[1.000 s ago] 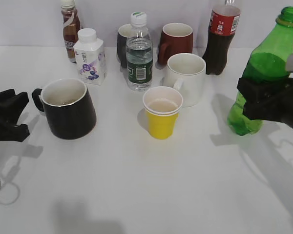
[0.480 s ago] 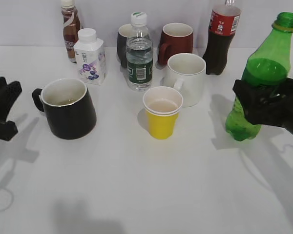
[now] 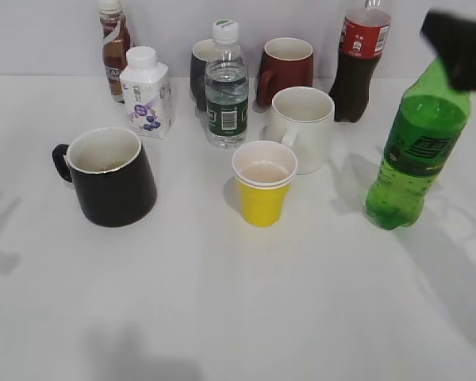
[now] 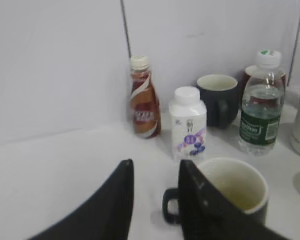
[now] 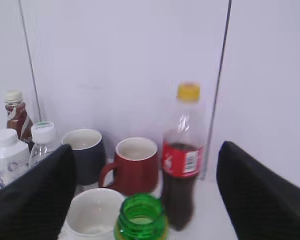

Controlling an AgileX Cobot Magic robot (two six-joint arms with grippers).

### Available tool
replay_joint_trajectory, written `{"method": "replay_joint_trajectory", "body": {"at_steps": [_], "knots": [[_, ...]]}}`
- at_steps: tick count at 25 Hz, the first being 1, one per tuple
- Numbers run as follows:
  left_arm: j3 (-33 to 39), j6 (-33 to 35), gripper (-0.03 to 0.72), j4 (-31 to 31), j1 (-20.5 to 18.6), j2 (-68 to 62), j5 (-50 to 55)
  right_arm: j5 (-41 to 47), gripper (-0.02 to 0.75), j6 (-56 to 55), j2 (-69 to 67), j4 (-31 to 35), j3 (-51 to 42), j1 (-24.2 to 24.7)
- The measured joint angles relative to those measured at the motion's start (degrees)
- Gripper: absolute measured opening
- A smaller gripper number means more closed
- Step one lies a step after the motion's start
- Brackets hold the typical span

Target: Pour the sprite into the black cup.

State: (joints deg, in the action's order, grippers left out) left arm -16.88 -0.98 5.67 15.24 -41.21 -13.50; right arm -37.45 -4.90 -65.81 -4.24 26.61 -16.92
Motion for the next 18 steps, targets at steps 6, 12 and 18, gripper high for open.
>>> {"method": "replay_joint_trajectory", "body": {"at_steps": [6,12,18], "knots": [[-15.62,0.00,0.248,-1.70,0.00,17.87,41.14,32.65,0.659,-0.33,20.47,-5.10,8.42,0.00],[-20.14,-0.02,0.435,-2.79,0.00,27.07,66.00,67.71,0.649,1.44,41.00,0.44,10.62,0.00],[-20.19,-1.57,0.551,-4.28,0.00,34.78,81.91,102.18,0.638,4.90,57.05,4.97,10.62,0.00]]}}
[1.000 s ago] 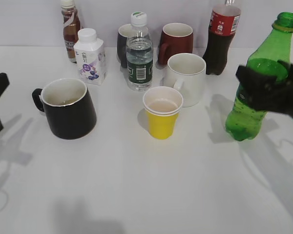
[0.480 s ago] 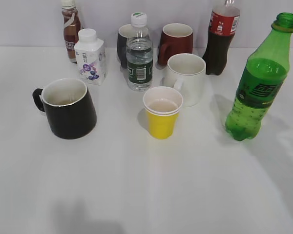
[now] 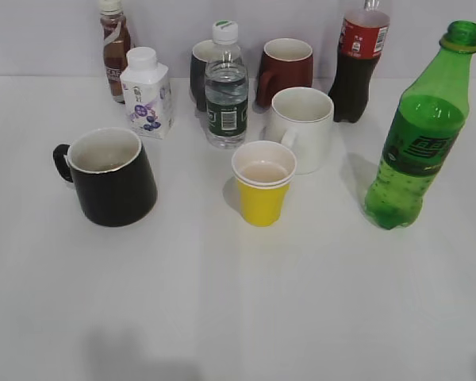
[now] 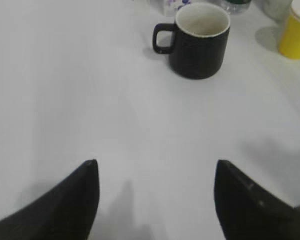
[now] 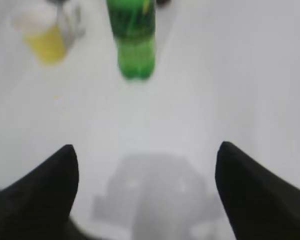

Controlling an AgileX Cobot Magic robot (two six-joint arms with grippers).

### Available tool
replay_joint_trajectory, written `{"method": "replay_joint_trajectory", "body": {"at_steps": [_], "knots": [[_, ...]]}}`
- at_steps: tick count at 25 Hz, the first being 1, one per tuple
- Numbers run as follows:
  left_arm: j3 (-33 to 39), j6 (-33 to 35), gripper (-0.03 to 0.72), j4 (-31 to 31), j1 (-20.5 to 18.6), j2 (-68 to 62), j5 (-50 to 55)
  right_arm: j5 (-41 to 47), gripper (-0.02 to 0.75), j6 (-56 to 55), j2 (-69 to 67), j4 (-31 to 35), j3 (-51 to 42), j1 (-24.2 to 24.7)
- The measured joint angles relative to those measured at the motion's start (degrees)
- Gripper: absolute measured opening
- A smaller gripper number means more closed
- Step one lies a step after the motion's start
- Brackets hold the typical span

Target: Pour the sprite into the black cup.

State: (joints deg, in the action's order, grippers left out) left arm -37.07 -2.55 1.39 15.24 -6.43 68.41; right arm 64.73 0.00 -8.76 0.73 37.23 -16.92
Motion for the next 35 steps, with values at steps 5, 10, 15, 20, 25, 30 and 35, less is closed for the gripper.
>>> {"method": "replay_joint_trajectory", "body": {"at_steps": [5,10,15,20,25,30,35], "knots": [[1.81,-2.17,0.554,4.54,0.00,6.62,1.33,4.61,0.622,0.00,8.87,0.12,-0.69,0.00],[4.85,-2.30,0.554,5.46,0.00,6.89,-0.86,2.60,0.605,1.30,9.28,-0.28,-6.42,0.00],[7.24,-2.25,0.551,5.33,0.00,6.89,-6.63,-4.14,0.596,1.72,9.28,-0.73,-8.60,0.00],[7.26,-2.14,0.505,5.27,0.00,6.89,-7.13,-4.79,0.585,1.77,9.28,-0.73,-8.60,0.00],[7.30,-2.14,0.453,5.26,0.00,6.89,-7.23,-5.08,0.577,1.77,9.30,-0.43,-8.65,0.00],[7.30,-2.14,0.438,5.14,-6.03,6.89,-7.26,-5.08,0.576,1.77,9.35,-0.38,-8.65,4.65],[7.30,-2.14,0.438,5.14,-11.23,6.89,-7.30,-5.10,0.576,1.82,9.35,-0.38,-8.65,10.95]]}}
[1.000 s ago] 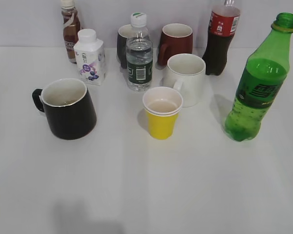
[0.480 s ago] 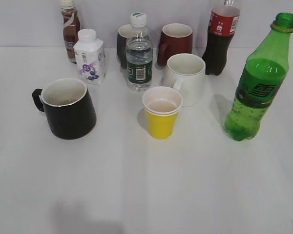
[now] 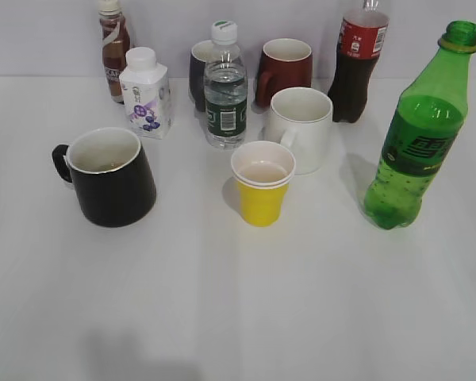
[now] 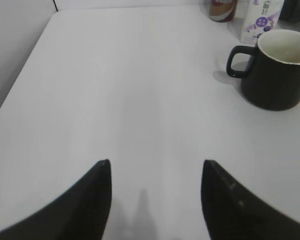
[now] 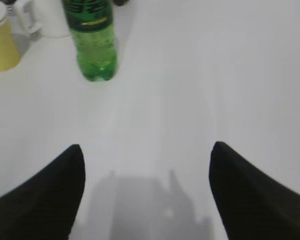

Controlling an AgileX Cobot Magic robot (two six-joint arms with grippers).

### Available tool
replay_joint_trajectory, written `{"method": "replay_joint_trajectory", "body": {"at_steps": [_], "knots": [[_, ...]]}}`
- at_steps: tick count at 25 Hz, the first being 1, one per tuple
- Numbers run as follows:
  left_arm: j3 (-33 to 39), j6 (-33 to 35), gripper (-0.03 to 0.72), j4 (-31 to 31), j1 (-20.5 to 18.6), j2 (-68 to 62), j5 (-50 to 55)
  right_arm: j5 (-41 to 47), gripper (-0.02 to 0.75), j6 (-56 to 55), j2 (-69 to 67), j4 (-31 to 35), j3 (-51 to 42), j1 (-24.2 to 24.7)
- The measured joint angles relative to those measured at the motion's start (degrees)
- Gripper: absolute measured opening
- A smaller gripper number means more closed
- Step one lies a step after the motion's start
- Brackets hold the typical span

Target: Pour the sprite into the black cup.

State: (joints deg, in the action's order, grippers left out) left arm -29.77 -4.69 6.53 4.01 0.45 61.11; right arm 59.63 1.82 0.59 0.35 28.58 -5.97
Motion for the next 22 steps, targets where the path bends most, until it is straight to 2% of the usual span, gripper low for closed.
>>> {"method": "replay_joint_trajectory", "body": {"at_steps": [22], "knots": [[0.06,0.00,0.436,-0.06,-0.15,0.00,0.00,-0.05,0.575,0.01,0.00,0.00,0.00,0.65]]}}
